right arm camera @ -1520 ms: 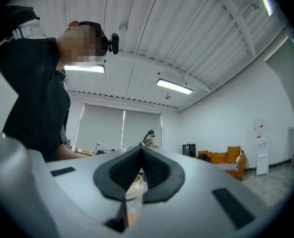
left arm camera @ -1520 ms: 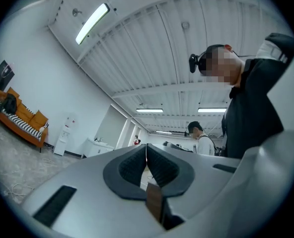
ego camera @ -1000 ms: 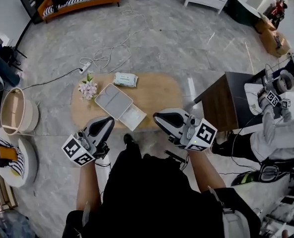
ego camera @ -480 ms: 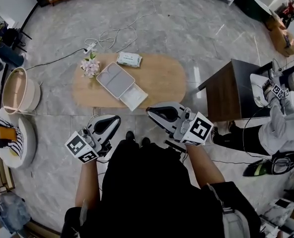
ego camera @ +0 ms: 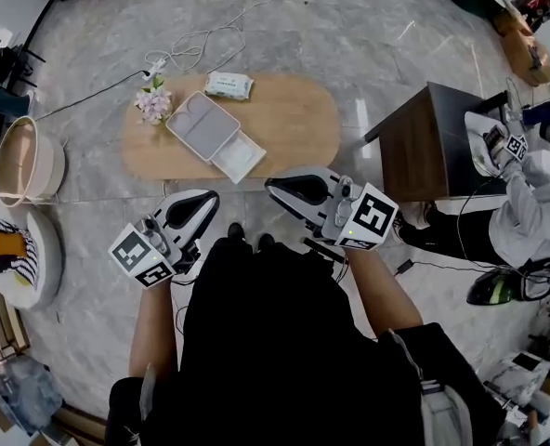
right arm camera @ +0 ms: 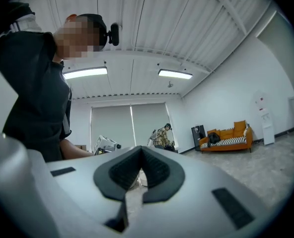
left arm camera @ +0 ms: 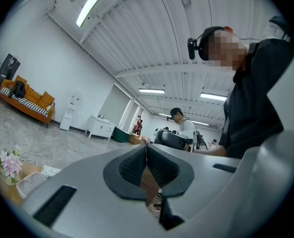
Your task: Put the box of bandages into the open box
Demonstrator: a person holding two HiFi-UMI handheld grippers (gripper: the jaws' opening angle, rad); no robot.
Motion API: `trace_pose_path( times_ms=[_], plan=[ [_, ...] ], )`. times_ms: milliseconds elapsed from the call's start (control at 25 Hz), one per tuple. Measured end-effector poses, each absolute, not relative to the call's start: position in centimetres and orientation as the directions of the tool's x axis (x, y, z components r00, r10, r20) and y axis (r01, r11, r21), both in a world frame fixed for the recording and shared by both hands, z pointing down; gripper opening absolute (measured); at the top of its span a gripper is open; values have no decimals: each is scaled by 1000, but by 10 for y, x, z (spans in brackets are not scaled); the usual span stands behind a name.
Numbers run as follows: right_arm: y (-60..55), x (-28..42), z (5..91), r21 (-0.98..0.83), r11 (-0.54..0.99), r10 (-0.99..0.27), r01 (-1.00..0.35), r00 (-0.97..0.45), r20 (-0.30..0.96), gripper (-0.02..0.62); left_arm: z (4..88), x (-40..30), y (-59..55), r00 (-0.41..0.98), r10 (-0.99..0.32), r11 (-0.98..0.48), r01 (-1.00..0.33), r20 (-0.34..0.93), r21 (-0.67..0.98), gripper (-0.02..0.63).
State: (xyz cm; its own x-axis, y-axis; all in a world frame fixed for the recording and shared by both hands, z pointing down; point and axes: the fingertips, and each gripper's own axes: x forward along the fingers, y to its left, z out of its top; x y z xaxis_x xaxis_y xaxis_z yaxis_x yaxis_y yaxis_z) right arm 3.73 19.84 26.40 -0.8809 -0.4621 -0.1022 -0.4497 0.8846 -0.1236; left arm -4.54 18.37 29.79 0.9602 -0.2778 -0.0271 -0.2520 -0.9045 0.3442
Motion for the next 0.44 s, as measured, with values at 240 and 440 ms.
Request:
trace_pose_path(
  times_ms=[240,440],
  plan=[
    [212,58,278,-153,875,-472,-459,-879,-68,9,301,-26,191,966,-255,-902,-225,-34,369,17],
    [215,64,289,-177,867,-481,-466,-875,-53,11,303,-12,194,972,-231,-900,-202,-31,387,17]
  ],
)
